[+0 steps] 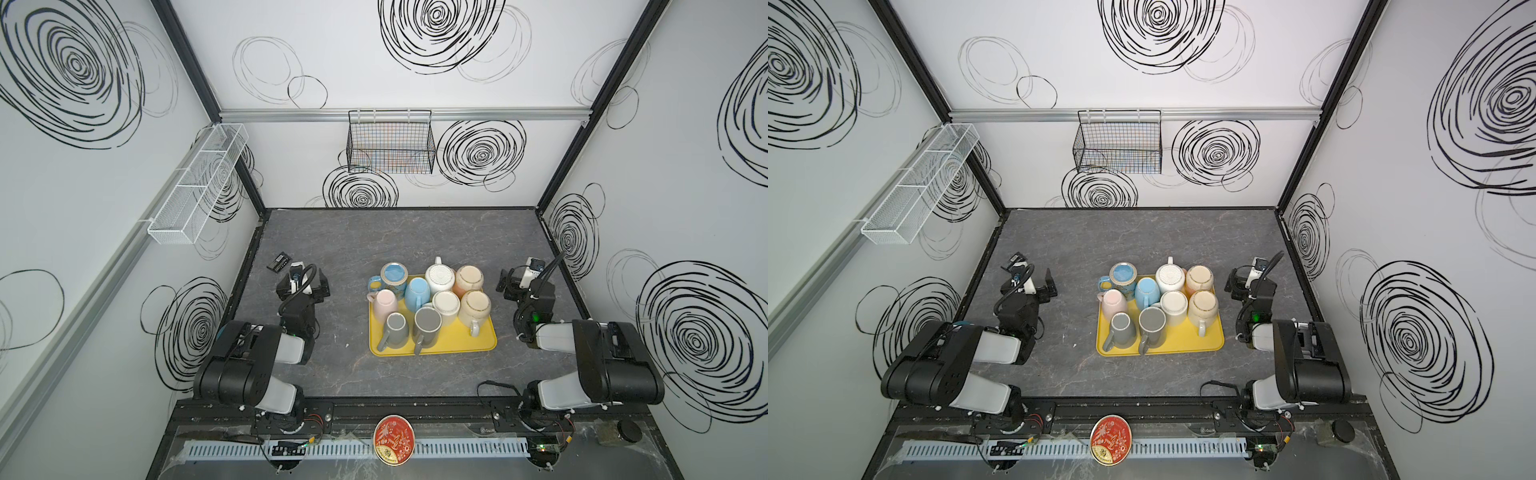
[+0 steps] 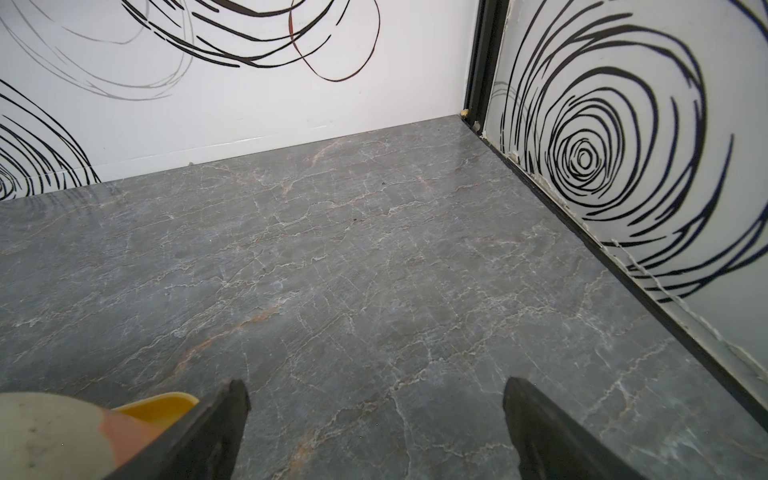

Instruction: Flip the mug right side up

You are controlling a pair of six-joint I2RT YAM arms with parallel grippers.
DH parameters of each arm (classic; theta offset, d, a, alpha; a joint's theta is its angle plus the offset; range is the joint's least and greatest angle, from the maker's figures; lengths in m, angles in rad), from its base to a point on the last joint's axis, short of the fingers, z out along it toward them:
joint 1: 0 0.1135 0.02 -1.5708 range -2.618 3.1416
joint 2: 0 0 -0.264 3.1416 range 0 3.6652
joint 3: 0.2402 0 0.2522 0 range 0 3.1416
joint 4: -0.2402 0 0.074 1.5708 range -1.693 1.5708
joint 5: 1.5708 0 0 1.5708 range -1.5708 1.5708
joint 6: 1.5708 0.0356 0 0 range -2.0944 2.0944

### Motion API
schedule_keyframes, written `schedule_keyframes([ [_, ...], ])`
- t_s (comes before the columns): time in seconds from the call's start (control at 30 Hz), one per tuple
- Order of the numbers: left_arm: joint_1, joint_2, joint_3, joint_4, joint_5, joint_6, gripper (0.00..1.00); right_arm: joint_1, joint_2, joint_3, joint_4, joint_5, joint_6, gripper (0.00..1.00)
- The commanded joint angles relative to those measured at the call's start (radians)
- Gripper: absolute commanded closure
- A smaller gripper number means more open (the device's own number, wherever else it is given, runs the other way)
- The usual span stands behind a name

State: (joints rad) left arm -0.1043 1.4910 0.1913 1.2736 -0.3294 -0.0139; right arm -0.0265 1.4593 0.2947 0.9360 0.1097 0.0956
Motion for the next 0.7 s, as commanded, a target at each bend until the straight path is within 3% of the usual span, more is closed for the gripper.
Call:
schedule_keyframes([
  [0.0,-0.020,-0.025,-0.003,0.059,-0.026,0.034,0.01,0.001,-0.042,0.037,-0.074,-0.008,-0.012,0.00],
  [0.23,-0.041,-0.226,0.105,-0.286,-0.112,0.029,0.01,-0.048,-0.175,0.256,-0.570,-0.104,0.048,0.00],
  [0.37,-0.006,-0.353,0.244,-0.633,-0.118,-0.161,0.01,-0.080,-0.170,0.424,-0.868,-0.135,0.174,0.00],
  [0.5,0.054,-0.373,0.456,-1.120,-0.062,-0.326,0.01,-0.102,-0.118,0.611,-1.192,-0.246,0.169,0.00],
  [0.57,0.067,-0.370,0.523,-1.288,0.012,-0.334,0.01,-0.108,-0.111,0.639,-1.262,-0.290,0.184,0.01],
  [0.67,0.054,-0.375,0.577,-1.472,0.166,-0.307,0.01,-0.110,-0.103,0.634,-1.321,-0.405,0.165,0.21],
])
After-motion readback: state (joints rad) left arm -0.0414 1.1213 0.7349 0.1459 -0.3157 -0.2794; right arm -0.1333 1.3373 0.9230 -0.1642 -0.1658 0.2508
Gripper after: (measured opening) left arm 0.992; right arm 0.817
